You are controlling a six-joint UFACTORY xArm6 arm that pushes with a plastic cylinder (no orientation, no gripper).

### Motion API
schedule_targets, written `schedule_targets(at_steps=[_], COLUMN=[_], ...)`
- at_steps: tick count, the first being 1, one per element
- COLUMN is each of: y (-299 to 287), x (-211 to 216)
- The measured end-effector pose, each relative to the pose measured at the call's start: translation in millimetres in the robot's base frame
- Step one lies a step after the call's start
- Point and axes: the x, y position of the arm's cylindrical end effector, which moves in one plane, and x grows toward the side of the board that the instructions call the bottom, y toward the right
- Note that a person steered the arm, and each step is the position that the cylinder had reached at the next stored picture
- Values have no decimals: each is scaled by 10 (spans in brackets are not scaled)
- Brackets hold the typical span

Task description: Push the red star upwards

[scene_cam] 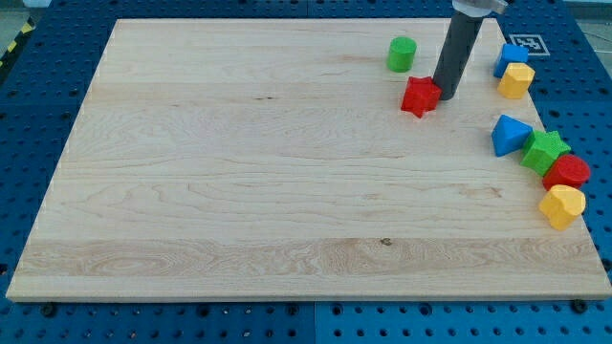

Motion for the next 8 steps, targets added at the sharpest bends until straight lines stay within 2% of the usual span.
schedule_targets(at_steps=[2,4,5,7,8], y=[97,-188,-296,-590,-293], x=[512,718,681,261,498])
